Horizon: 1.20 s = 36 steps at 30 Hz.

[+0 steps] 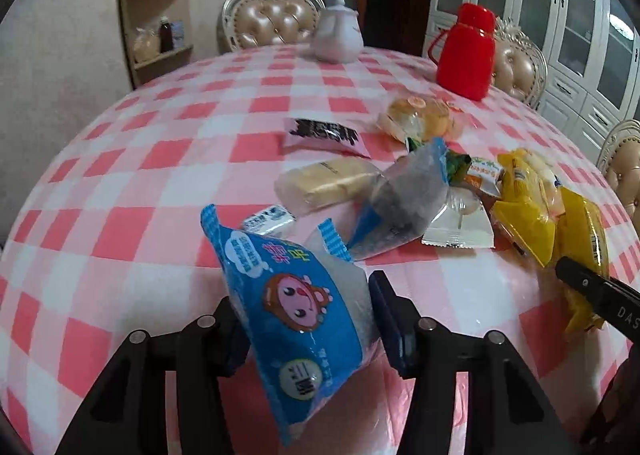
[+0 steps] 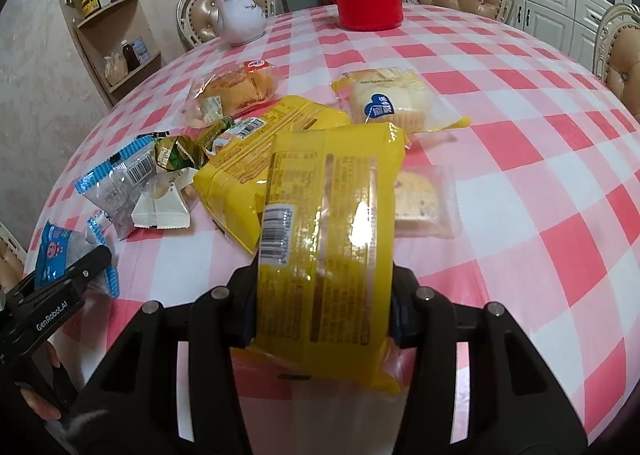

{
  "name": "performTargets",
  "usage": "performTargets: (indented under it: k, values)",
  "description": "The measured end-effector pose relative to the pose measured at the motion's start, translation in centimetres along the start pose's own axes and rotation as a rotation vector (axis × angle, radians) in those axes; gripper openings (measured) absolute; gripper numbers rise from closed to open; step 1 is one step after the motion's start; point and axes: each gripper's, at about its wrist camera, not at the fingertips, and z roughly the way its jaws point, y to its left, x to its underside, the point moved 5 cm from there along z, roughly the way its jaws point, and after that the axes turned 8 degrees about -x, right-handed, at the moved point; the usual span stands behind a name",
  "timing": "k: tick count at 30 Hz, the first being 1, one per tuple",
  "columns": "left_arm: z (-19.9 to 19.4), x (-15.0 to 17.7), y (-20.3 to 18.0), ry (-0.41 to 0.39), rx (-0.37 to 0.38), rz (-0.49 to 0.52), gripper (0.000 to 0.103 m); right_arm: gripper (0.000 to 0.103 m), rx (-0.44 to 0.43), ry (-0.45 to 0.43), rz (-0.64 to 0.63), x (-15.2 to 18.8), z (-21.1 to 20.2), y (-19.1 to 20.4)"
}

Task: Organize snacks
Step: 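Grasp the blue-and-clear bag with the left tool while the right tool grasps a yellow biscuit pack, then lift and carry the blue bag and yellow pack over the white box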

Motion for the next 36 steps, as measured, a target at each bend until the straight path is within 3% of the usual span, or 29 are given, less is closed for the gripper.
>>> performTargets:
  k: [7,12,14,16,20,23,27,30,32,33,36]
  values:
    - [-1.4,1.2,0.2,-0.008,0.016,-0.019,0.049,0.051,-0.022,-0.035,0.016,-0.2,-1.2,0.2]
    - [-1.4,1.5,1.0,0.037,0.13,-0.083,0.052,0.051,-0.038,-0.037,0.045,0.3,-1.9,-0.1]
    - [-1.9,1.2,2.3,0.027,0.154,-0.142,0.061,0.051,-0.047,-0.037,0.059,0.5,-2.2,-0.3]
    - [-2.4,0.7,3.3,-0.004,0.149,-0.178,0.079,0.052,-0.061,-0.037,0.071,0.6,-2.5,-0.4]
    - [-2.3,0.3,2.5,-0.002,0.147,-0.147,0.082,0.052,-0.071,-0.044,0.054,0.5,-2.9,0.1]
    - [-1.7,1.1,1.4,0.054,0.091,-0.101,0.082,0.052,-0.077,-0.046,0.035,0.5,-3.1,0.6]
    - [-2.1,2.0,2.5,0.076,-0.01,-0.144,0.084,0.052,-0.076,-0.044,0.033,0.5,-3.0,0.6]
    - [-1.6,2.4,2.2,0.077,-0.07,-0.076,0.088,0.052,-0.077,-0.045,0.04,0.5,-3.0,0.5]
    - [-1.4,2.5,1.9,0.064,-0.114,-0.028,0.094,0.052,-0.079,-0.047,0.04,0.5,-3.1,0.6]
    - [-0.8,2.9,1.8,0.081,-0.142,-0.005,0.102,0.052,-0.08,-0.047,0.04,0.5,-3.1,0.6]
    - [0.7,2.8,3.1,0.152,-0.118,-0.055,0.103,0.052,-0.084,-0.045,0.043,0.5,-3.1,0.5]
